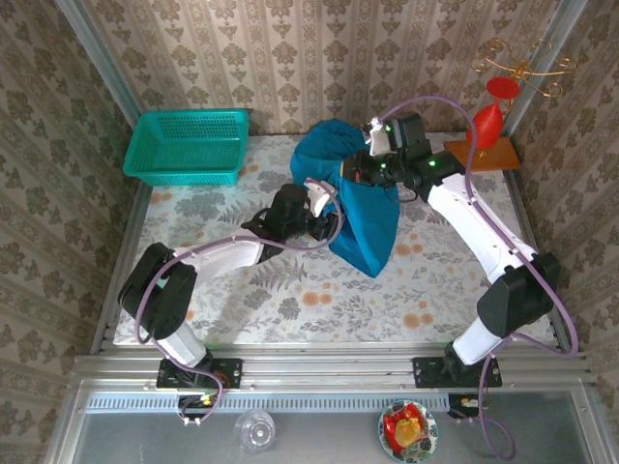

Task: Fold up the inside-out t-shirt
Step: Turn the T-shirt inside out at the center of the table.

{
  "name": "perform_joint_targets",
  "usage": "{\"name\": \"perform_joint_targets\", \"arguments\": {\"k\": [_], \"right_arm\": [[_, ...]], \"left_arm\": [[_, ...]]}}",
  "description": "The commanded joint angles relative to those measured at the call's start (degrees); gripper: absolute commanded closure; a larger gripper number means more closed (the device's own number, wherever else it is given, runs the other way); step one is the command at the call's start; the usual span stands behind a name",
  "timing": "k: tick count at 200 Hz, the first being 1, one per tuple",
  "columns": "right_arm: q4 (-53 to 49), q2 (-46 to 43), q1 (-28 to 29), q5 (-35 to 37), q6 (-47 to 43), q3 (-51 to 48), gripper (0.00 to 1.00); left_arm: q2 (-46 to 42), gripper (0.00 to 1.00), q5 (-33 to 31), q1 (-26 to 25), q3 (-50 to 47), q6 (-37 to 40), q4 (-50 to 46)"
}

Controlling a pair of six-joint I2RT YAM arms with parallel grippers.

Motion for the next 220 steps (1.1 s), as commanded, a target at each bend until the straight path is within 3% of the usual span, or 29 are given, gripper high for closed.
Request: {"name": "perform_joint_targets", "arguments": {"k": [1, 70, 97, 115, 141, 150, 163, 200, 220], "right_arm": [[1.73, -2.16, 0.43, -1.84, 1.37, -0.46, 1.00], [1.64, -4.03, 0.24, -0.19, -0.04, -2.17, 1.00], [-0.57, -5.02, -0.83, 2.35, -1.65, -2.62, 1.00], [-0.90, -5.89, -2.43, 4.22, -2.43, -3.53, 1.00], [-1.78, -6.79, -5.57, 6.22, -3.90, -4.37, 1.00], [-2.01, -6.91, -6.67, 6.53, -4.43, -4.69, 1.00], [-2.20, -6.93, -8.40, 6.43, -5.07, -5.09, 1.00], [-3.29, -6.13, -12.16, 4.85, -6.48, -5.06, 1.00], [-2.02, -5.62, -13.07, -0.31, -5.36, -4.61, 1.00]], "left_arm": [[1.46, 0.36, -6.39, 0.10, 3.57, -0.14, 2.25], [6.15, 0.31, -10.43, 1.68, 9.34, -1.26, 0.97], [7.04, 0.37, -10.01, 2.54, 10.71, -0.80, -0.44], [7.02, 0.48, -8.14, 3.40, 10.97, -0.11, -1.17], [5.80, 0.76, -4.54, 4.67, 10.76, 1.35, -3.15], [5.08, 0.92, -2.06, 5.19, 10.61, 2.03, -3.91], [3.87, 1.00, 0.64, 6.03, 10.53, 3.05, -5.80], [0.83, 1.00, 11.55, 8.52, 10.35, 4.48, -9.95], [-0.97, 0.85, 14.66, 7.14, 6.92, 5.54, -5.52]]}}
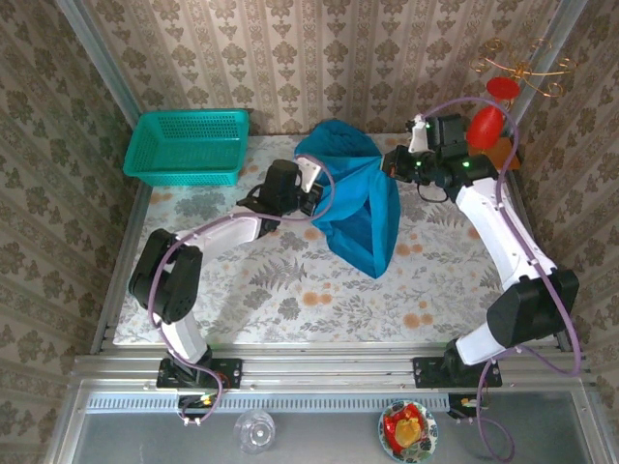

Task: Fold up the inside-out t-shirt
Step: Turn the T-shirt inside out at the center of the table.

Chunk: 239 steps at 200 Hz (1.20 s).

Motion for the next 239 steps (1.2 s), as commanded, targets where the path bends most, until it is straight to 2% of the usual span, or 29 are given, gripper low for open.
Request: {"name": "perform_joint_targets", "arguments": {"k": [1, 21, 30, 52, 66, 84, 105, 118, 142, 178, 205, 224, 239], "right_arm": [[0.22, -0.44, -0.86, -5.16, -0.37, 0.21, 1.00], [0.53, -0.15, -0.87, -6.59, 0.53, 0.93, 1.00], [0.84, -0.25, -0.89, -6.89, 1.07, 1.08, 1.00], [1.73, -0.85, -0.87, -7.76, 2.49, 1.16, 1.00], [2.16, -1.37, -0.86, -8.13, 3.28, 1.26, 1.00], [2.31, -1.96, -0.84, -8.22, 3.95, 1.36, 1.00], [2.46, -2.71, -0.54, -8.09, 4.47, 1.27, 1.00], [2.39, -2.97, -0.26, -8.09, 4.69, 1.32, 1.00], [2.05, -3.15, 0.31, -8.10, 4.83, 1.65, 1.00], [0.67, -3.41, 1.63, -8.09, 3.95, 2.61, 1.00], [0.34, -3.68, 1.97, -7.82, 3.94, 2.80, 1.00], [-0.23, -3.85, 1.97, -7.49, 3.62, 3.30, 1.00], [-1.43, -3.86, 2.01, -6.77, 2.71, 4.05, 1.00]], "left_arm": [[-3.99, 0.84, 8.28, -1.26, -2.35, 2.37, 2.38], [-3.63, 0.74, 9.17, -3.06, -5.13, 0.04, 8.21], [-3.35, 0.63, 7.49, -4.50, -6.60, -0.42, 12.05], [-2.65, 0.43, -2.62, -9.35, -12.47, 0.54, 24.18], [-1.36, 0.38, -8.17, -11.06, -14.12, 0.75, 29.47], [0.85, 0.30, -16.15, -13.19, -14.52, 1.85, 33.46], [4.11, 0.16, -24.07, -15.83, -13.67, 5.49, 37.21], [6.20, 0.09, -26.71, -17.05, -12.20, 7.12, 38.03], [9.79, 0.06, -30.71, -18.19, -9.23, 9.09, 38.26], [14.79, 0.03, -44.46, -19.82, -3.83, 15.80, 39.42], [17.28, 0.01, -47.16, -19.65, -0.77, 19.88, 41.57], [17.51, 0.06, -46.37, -18.58, 0.67, 19.82, 40.09], [16.81, 0.17, -45.39, -17.46, 0.64, 18.57, 38.16]]}}
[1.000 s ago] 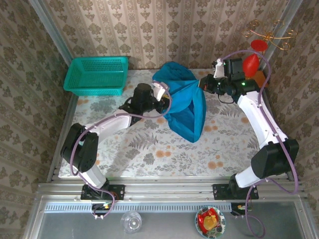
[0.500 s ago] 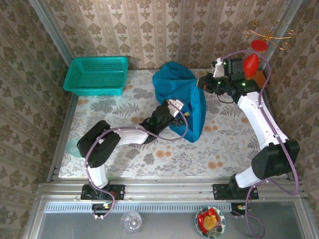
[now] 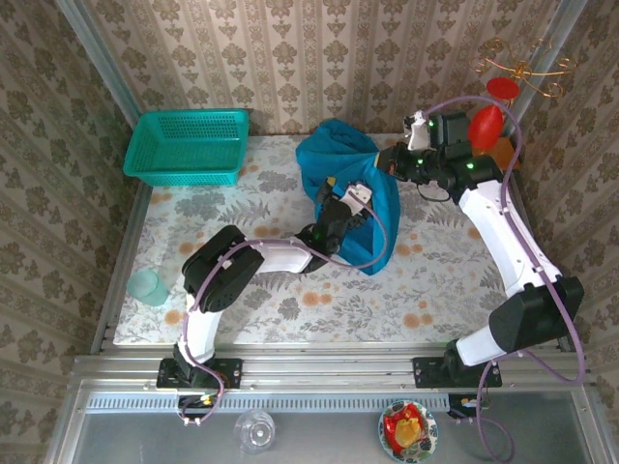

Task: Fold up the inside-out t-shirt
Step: Turn the T-shirt inside out at the center of the table.

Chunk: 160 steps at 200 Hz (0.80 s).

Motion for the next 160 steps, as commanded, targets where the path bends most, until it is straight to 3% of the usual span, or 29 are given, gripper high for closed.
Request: {"name": "perform_joint_targets", "arguments": {"k": [1, 37, 64, 90, 112, 160], "right_arm": [[-2.43, -2.09, 0.21, -0.18, -1.55, 3.07, 1.00], [-5.29, -2.00, -0.82, 3.54, -4.67, 4.41, 1.00], [-7.86, -0.37, -2.90, 7.28, -8.23, 5.88, 1.00], [-13.11, 1.76, -3.82, 19.27, -14.47, 9.16, 1.00], [-13.17, 1.57, -5.06, 21.32, -15.53, 8.81, 1.00], [-5.21, 1.92, -5.40, 8.16, -9.53, 10.41, 1.00]], "left_arm": [[-0.77, 0.18, -1.96, 1.50, 1.75, 1.28, -0.30], [-6.32, 0.70, 6.76, 4.78, -2.17, -2.37, -5.29], [-12.45, 0.83, 19.65, 8.83, -6.23, -5.99, -8.61], [-19.01, 1.00, 32.55, 14.09, -7.26, -9.93, -16.15], [-24.03, 1.00, 37.37, 17.45, -4.43, -10.00, -25.94], [-27.02, 1.00, 50.10, 26.44, 16.90, -6.79, -49.29]]}}
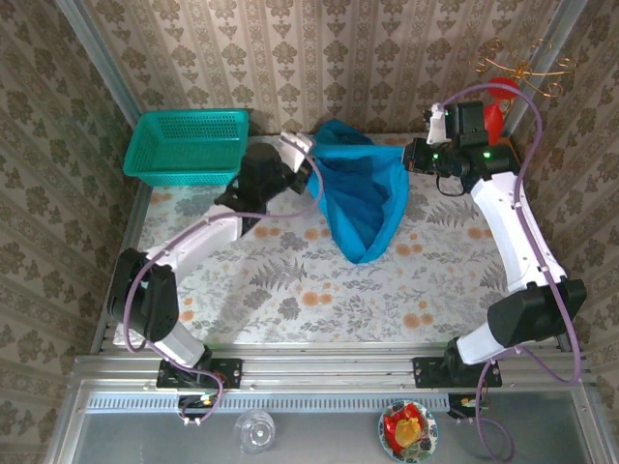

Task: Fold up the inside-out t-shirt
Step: Turn the T-shirt inside out at the center of the table.

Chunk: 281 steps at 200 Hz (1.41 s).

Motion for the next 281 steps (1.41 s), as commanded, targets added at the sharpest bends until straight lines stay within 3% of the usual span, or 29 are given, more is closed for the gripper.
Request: {"name": "perform_joint_targets", "arguments": {"k": [1, 26, 53, 86, 105, 134, 165, 202, 218, 237, 258, 281], "right_arm": [[5.44, 0.36, -1.01, -4.59, 2.97, 3.12, 1.00], [9.07, -1.00, -1.01, -7.14, 5.49, 3.96, 1.00], [7.80, -4.51, -1.03, -1.98, 3.93, 0.91, 1.00], [3.39, -12.03, -2.14, 9.83, 1.50, -12.29, 1.00], [1.39, -13.83, -3.01, 12.40, 1.54, -19.61, 1.00], [-0.39, -13.92, -3.21, 9.89, 3.72, -27.85, 1.00], [2.10, -15.38, -2.08, 5.89, 7.68, -35.06, 0.87], [2.91, -20.79, 6.93, 9.79, 12.57, -38.84, 0.62], [3.53, -22.07, 11.58, 11.54, 15.09, -39.75, 0.58], [8.53, -22.61, 18.32, 12.63, 19.06, -42.03, 0.61], [20.05, -20.84, 26.46, 15.84, 24.60, -46.56, 0.77], [31.56, -15.42, 31.42, 18.16, 29.10, -49.25, 0.86]], "left_arm": [[-2.34, 1.00, 8.59, 4.92, 11.35, 0.88, -15.60], [-2.54, 1.00, 13.94, 8.21, 23.72, 2.73, -25.37], [-1.47, 1.00, 20.86, 8.75, 31.07, 3.02, -36.17], [-2.41, 1.00, 26.52, 6.75, 23.44, 0.72, -40.53], [-2.10, 1.00, 26.69, 3.51, 17.72, -0.15, -41.09], [0.75, 1.00, 27.78, -0.70, 12.08, -2.79, -39.26], [4.25, 1.00, 28.68, -2.58, 10.08, -8.17, -33.85], [6.09, 1.00, 28.12, -3.65, 11.80, -9.46, -33.35], [5.85, 1.00, 27.70, -3.65, 12.54, -9.41, -34.01], [4.60, 1.00, 27.71, -3.65, 13.07, -9.07, -34.61], [2.85, 1.00, 29.06, -3.66, 13.47, -8.81, -34.98], [0.94, 1.00, 30.13, -3.96, 13.93, -8.23, -36.45]]}}
